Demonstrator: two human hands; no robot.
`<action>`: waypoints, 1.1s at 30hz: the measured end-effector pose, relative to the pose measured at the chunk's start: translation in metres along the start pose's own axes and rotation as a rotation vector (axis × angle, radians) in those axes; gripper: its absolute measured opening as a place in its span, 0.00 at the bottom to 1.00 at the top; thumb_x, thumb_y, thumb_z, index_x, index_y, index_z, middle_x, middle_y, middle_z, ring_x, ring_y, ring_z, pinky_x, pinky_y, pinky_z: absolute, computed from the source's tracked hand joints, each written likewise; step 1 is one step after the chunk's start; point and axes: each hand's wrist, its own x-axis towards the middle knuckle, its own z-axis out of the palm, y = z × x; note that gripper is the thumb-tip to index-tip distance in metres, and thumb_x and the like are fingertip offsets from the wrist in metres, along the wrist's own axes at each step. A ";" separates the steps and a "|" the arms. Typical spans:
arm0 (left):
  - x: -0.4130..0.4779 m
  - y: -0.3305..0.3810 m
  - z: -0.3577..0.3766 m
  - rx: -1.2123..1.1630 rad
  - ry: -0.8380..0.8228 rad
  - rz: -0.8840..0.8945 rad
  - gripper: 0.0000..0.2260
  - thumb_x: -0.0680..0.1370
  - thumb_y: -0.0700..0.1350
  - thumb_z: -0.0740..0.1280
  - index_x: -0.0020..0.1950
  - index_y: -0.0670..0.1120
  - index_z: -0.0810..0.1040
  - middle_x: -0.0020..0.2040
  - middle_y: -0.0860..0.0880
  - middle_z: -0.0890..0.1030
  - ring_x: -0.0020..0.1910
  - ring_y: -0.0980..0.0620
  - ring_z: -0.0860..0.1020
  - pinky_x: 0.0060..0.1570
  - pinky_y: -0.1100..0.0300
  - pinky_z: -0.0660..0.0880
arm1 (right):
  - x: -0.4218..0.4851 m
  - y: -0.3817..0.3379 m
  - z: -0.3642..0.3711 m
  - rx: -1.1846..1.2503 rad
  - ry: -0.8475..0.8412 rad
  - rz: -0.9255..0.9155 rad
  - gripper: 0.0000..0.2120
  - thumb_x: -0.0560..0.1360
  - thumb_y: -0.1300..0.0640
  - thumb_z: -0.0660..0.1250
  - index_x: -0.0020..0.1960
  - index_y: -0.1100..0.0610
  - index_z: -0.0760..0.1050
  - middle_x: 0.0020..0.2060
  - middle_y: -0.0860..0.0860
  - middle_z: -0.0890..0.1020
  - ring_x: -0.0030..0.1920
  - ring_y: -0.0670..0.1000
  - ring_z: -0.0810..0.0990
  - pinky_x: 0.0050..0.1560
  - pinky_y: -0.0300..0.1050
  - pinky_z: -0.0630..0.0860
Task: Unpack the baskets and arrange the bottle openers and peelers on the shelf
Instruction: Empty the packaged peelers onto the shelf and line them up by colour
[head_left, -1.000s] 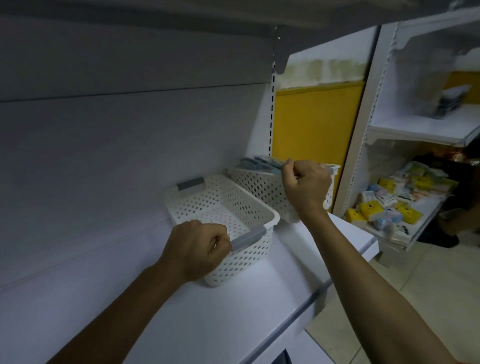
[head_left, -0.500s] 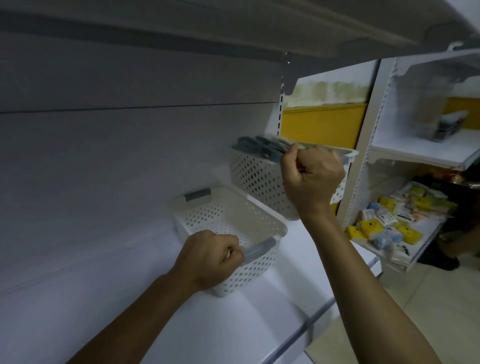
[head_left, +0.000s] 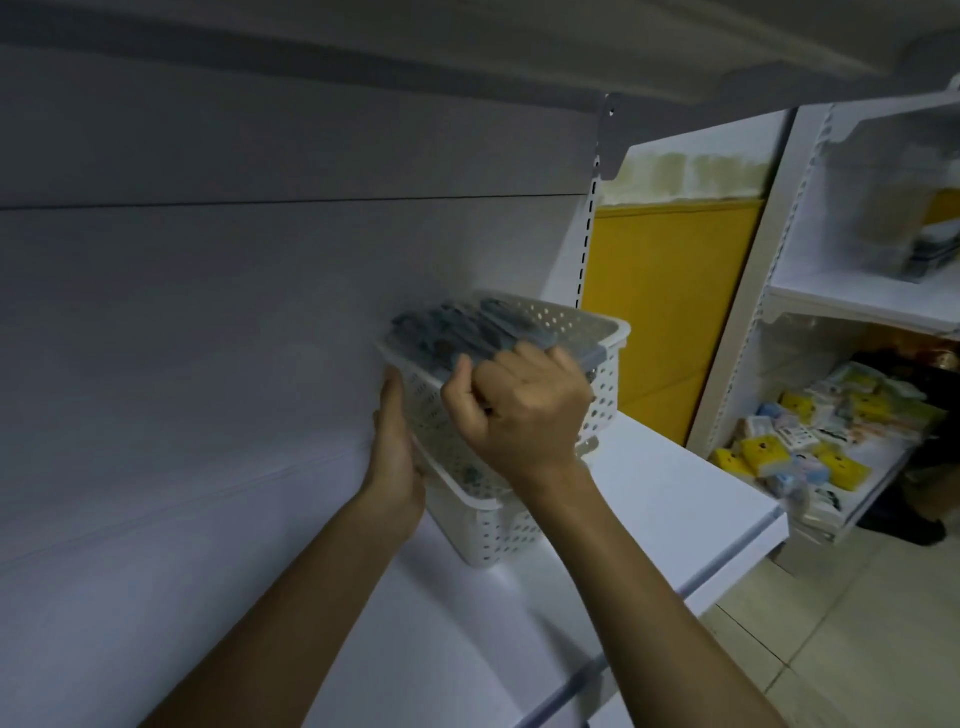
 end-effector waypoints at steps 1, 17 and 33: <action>0.001 0.000 -0.002 0.021 0.001 -0.011 0.30 0.77 0.67 0.53 0.68 0.48 0.73 0.60 0.44 0.80 0.58 0.47 0.79 0.56 0.49 0.76 | -0.001 -0.003 0.000 0.003 -0.015 -0.001 0.19 0.70 0.60 0.67 0.22 0.57 0.70 0.19 0.51 0.72 0.22 0.51 0.68 0.26 0.44 0.64; 0.005 -0.005 0.001 0.107 -0.041 -0.067 0.30 0.76 0.66 0.56 0.66 0.45 0.75 0.55 0.44 0.83 0.56 0.49 0.80 0.53 0.54 0.75 | -0.009 -0.005 -0.010 0.030 -0.248 0.221 0.19 0.72 0.55 0.63 0.23 0.56 0.72 0.20 0.51 0.74 0.21 0.50 0.70 0.26 0.40 0.66; 0.015 -0.026 -0.012 0.240 0.225 -0.240 0.17 0.76 0.47 0.65 0.64 0.47 0.72 0.51 0.43 0.81 0.45 0.41 0.80 0.34 0.52 0.78 | -0.076 -0.010 -0.038 0.115 -0.231 1.040 0.39 0.69 0.33 0.63 0.75 0.48 0.58 0.77 0.48 0.52 0.75 0.50 0.52 0.72 0.48 0.52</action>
